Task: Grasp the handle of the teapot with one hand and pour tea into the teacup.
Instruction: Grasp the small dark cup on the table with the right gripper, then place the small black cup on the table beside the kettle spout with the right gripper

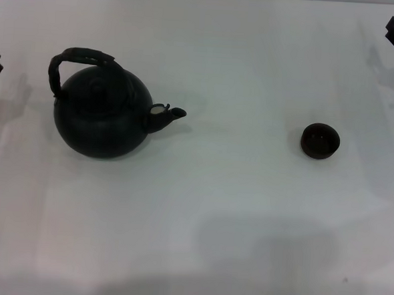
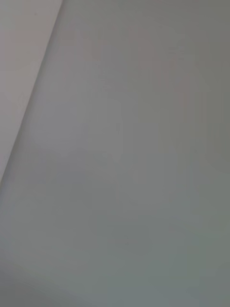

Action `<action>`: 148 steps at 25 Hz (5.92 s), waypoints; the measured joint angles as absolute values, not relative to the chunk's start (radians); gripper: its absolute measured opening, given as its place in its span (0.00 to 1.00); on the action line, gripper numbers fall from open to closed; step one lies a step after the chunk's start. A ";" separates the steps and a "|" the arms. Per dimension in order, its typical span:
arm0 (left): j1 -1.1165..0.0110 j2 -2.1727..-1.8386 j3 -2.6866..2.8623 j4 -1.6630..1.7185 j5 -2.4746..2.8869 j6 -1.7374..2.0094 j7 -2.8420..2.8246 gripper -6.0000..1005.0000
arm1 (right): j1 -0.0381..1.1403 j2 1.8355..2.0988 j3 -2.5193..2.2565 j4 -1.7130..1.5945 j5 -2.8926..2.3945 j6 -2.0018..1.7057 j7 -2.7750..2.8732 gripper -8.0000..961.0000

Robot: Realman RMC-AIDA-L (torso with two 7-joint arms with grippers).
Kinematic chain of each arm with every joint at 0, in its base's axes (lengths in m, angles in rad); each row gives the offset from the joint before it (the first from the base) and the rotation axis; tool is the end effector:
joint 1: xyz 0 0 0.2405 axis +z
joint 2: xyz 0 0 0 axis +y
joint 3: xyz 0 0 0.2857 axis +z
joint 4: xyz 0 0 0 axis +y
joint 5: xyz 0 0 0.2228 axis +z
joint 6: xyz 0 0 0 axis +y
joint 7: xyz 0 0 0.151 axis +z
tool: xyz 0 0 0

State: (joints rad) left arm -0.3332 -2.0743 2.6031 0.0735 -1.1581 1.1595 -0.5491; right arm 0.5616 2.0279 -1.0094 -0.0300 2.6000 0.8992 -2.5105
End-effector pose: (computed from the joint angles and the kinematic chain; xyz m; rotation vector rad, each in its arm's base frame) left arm -0.4183 0.3013 -0.0320 -1.4469 -0.9602 -0.8060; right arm 0.3907 0.3949 -0.0174 -1.6198 0.9332 0.6736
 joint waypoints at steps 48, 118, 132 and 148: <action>-0.341 -2.071 2.595 0.061 -1.162 1.160 -0.549 0.81 | 0.740 1.993 -1.379 -0.947 0.956 1.075 -1.084 0.83; -0.390 -2.071 2.596 0.034 -1.166 1.156 -0.548 0.81 | 0.719 2.019 -1.750 -1.073 0.440 1.402 -0.575 0.78; -0.394 -2.072 2.596 0.038 -1.165 1.159 -0.549 0.81 | 0.734 2.025 -1.784 -1.216 0.470 1.465 -0.572 0.78; -0.410 -2.072 2.602 0.041 -1.160 1.160 -0.549 0.81 | 0.911 2.028 -2.068 -1.107 0.714 1.293 -0.577 0.79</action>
State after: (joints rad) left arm -0.4097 -2.0725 2.6017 0.0413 -1.1595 1.1598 -0.5492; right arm 0.9109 2.0280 -2.0684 -1.1074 0.7138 1.2930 -0.5768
